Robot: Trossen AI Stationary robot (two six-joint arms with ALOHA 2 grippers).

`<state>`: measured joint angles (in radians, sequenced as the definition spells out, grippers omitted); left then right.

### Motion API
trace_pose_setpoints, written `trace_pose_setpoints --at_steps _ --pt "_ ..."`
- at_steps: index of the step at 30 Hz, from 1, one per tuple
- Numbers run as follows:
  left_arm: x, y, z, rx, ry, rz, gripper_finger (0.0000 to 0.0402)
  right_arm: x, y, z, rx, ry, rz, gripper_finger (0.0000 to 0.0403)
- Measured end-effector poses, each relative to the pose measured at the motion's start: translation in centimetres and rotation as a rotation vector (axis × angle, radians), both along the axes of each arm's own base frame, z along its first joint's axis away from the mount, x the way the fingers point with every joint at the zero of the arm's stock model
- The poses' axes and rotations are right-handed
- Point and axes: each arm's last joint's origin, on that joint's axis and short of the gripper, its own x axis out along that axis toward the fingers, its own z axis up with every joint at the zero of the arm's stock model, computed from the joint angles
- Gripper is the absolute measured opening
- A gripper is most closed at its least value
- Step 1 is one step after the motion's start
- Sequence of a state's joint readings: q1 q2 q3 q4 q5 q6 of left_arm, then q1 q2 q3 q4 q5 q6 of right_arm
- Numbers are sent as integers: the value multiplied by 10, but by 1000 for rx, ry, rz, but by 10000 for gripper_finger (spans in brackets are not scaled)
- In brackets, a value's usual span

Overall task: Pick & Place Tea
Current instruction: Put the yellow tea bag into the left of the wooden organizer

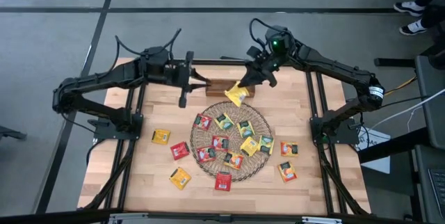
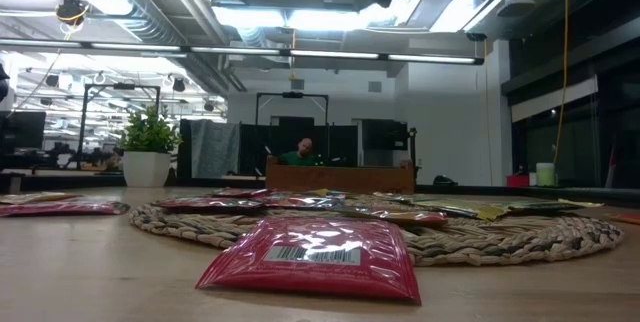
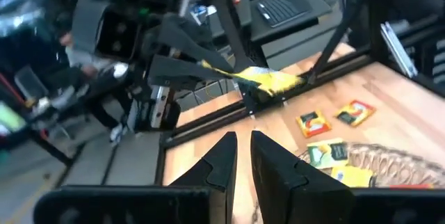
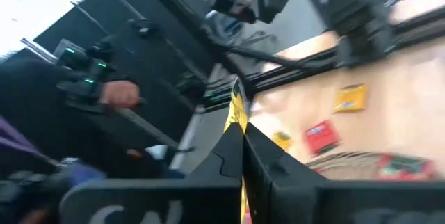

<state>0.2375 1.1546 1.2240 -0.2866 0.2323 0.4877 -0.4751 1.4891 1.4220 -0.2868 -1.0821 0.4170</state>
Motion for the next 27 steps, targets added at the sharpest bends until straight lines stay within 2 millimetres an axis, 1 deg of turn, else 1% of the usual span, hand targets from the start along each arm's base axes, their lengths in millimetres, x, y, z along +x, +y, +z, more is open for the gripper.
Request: trace_pose_setpoints --at_steps 3,8,10,16,19,27 --pt "6 -8 0 88 -13 -26 41 0 2 0 47 23 27 0" --pt "11 -21 1 317 -28 -14 41 0 3 0 52 25 35 1" --pt "12 -23 0 374 -15 -5 41 1 4 0 53 26 36 2" --pt "15 -23 -1 352 -23 3 47 0 3 0 84 51 29 3" --pt "19 -25 0 358 -49 -12 67 0 3 0 97 62 26 3" --pt "31 -33 -2 445 -77 -38 151 1 4 -1 156 104 31 4"
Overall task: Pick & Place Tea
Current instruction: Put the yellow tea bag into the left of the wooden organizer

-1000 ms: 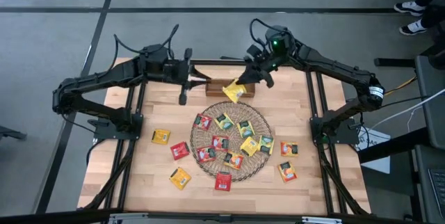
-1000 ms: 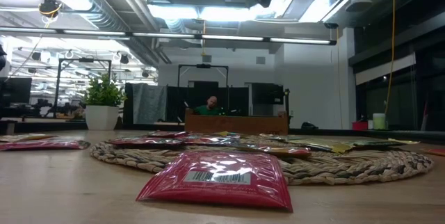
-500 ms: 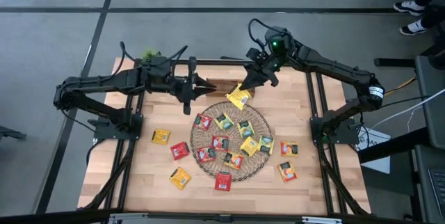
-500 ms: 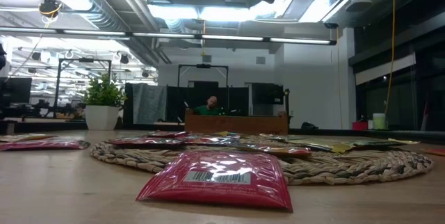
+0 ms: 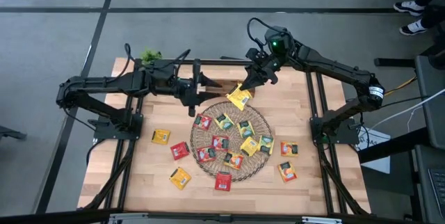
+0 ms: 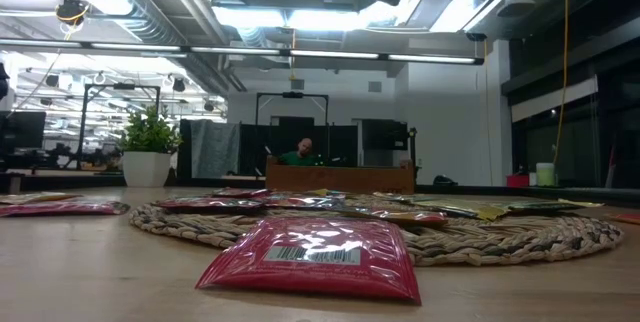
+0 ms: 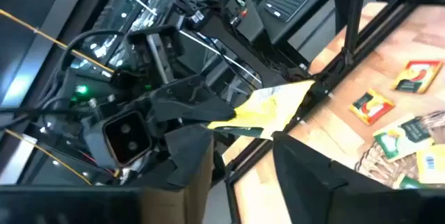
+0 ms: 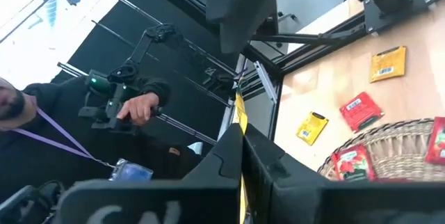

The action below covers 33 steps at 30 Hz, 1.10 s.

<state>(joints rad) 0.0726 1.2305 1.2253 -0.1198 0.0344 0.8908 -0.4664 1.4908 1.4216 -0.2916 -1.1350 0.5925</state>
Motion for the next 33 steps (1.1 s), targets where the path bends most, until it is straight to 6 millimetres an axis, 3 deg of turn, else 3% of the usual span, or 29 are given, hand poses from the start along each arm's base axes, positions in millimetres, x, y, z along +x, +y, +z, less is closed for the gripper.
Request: trace_pose_setpoints --at_steps 5,10,13,22,33 --pt "6 -2 -8 65 46 3 177 2 1 -4 81 47 60 4" --pt "9 -5 -10 155 58 -13 179 6 6 -8 210 116 216 5" --pt "9 -8 -9 226 49 -33 176 9 6 -12 249 163 217 5" --pt "12 -12 -6 263 0 -44 173 28 2 -31 257 177 231 5" --pt "24 -17 -23 283 96 -81 173 41 8 -39 268 189 272 5"
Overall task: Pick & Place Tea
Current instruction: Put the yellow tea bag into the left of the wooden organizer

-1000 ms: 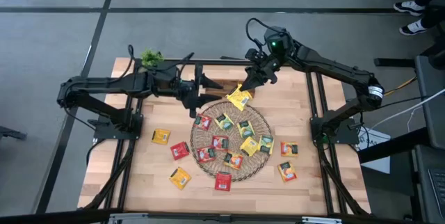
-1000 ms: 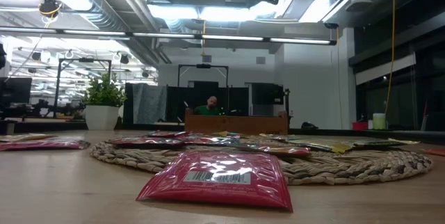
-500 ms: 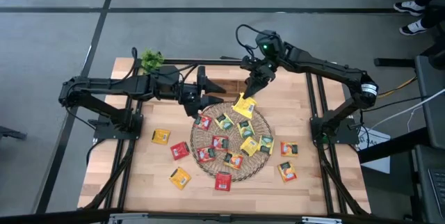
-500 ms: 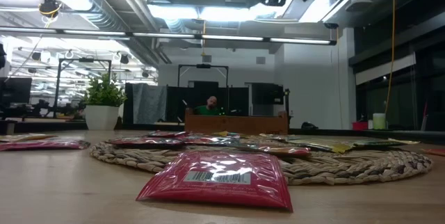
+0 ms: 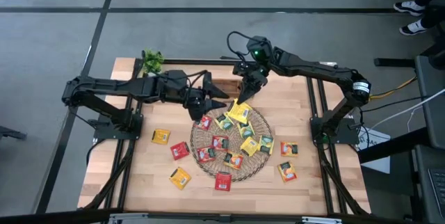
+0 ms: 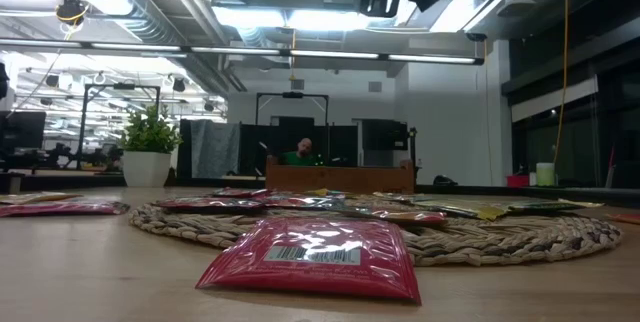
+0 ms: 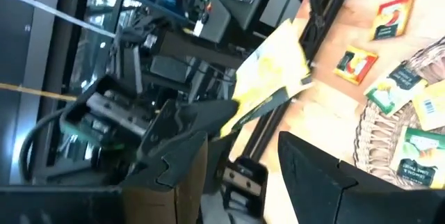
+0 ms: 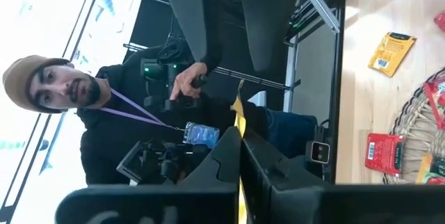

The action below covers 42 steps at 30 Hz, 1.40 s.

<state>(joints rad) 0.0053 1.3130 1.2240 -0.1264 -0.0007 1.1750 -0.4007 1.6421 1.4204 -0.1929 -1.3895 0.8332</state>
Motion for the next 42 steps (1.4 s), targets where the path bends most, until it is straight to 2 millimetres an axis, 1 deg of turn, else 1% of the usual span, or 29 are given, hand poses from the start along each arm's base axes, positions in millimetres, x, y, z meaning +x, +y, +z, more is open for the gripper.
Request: trace_pose_setpoints --at_steps 5,10,13,20,31,34,38,42 --pt "5 -9 -6 69 18 -44 173 0 0 0 -1 -2 0 5" --pt "10 -15 -10 95 31 -66 173 0 0 0 -1 -2 -1 5" --pt "13 -16 -12 102 24 -60 173 0 0 0 -1 -2 0 5" --pt "14 -15 -8 109 -16 -49 170 2 4 0 -3 -2 7 5" --pt "13 -23 -7 99 -20 -112 98 2 6 1 -5 -3 12 5" --pt "16 -25 -9 99 -24 -113 89 2 6 1 -6 -4 12 5" --pt "22 -25 -12 98 -34 -110 86 2 6 1 -7 -6 11 5" --pt "26 -25 -17 117 -13 -91 80 2 6 1 -7 -5 11 5"
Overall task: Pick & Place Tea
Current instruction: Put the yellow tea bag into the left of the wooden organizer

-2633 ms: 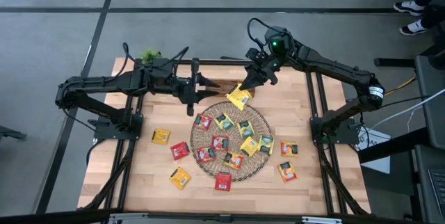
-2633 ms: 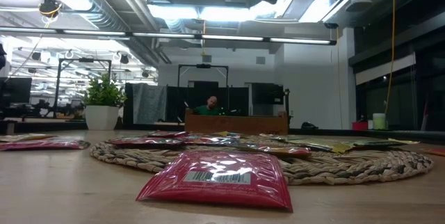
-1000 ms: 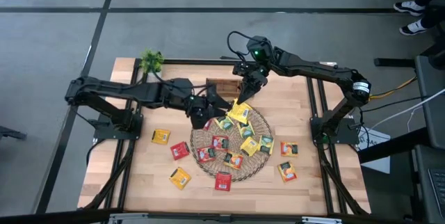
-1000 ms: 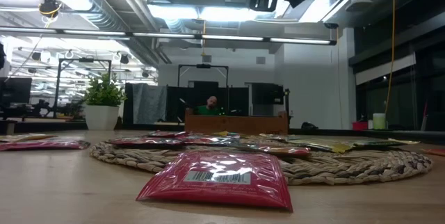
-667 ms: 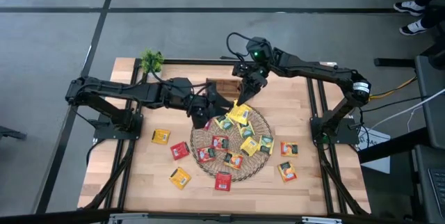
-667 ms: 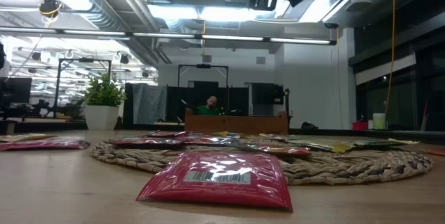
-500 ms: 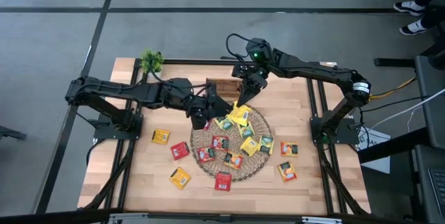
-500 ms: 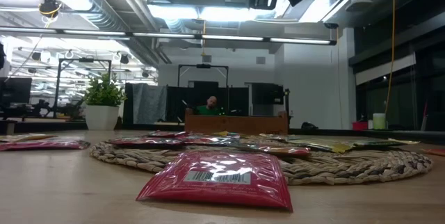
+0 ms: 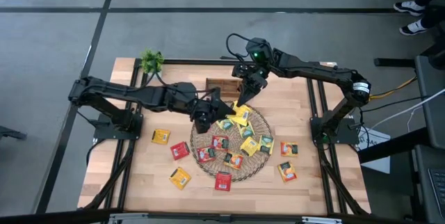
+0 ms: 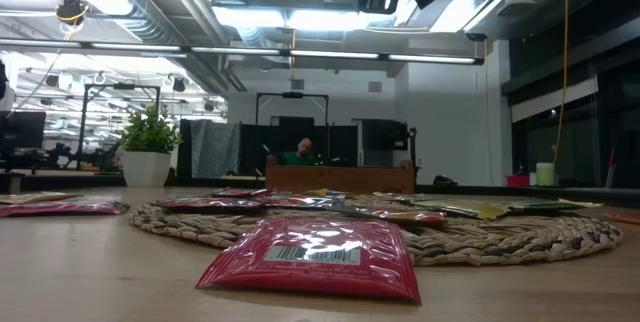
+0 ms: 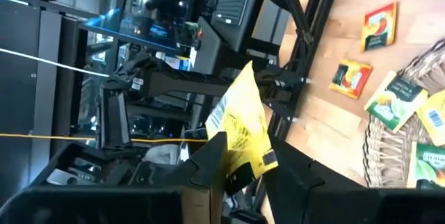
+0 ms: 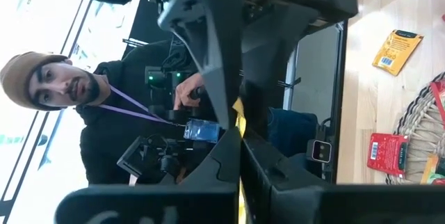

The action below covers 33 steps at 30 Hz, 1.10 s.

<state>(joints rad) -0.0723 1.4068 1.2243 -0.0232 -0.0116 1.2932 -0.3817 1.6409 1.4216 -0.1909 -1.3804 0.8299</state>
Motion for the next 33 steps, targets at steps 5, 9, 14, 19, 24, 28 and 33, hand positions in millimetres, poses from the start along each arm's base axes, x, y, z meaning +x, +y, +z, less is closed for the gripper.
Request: trace_pose_setpoints --at_steps 5,9,14,19,24,28,33 --pt "0 1 0 9 0 27 21 0 0 0 -2 0 -5 5" --pt "0 1 1 13 -3 48 5 0 0 0 -7 -9 -5 5" --pt "-1 0 0 4 -1 74 4 1 -1 2 -15 -32 -5 18" --pt "-1 1 0 -21 3 93 3 0 -2 3 -16 -37 -6 37" --pt "-1 6 -3 -39 35 131 3 -9 -4 14 -32 -70 -26 46" --pt "-2 14 -3 -49 40 174 3 -22 -10 27 -46 -111 -41 51" --pt "-8 32 4 -114 10 240 3 -38 -17 40 -76 -165 -77 52"
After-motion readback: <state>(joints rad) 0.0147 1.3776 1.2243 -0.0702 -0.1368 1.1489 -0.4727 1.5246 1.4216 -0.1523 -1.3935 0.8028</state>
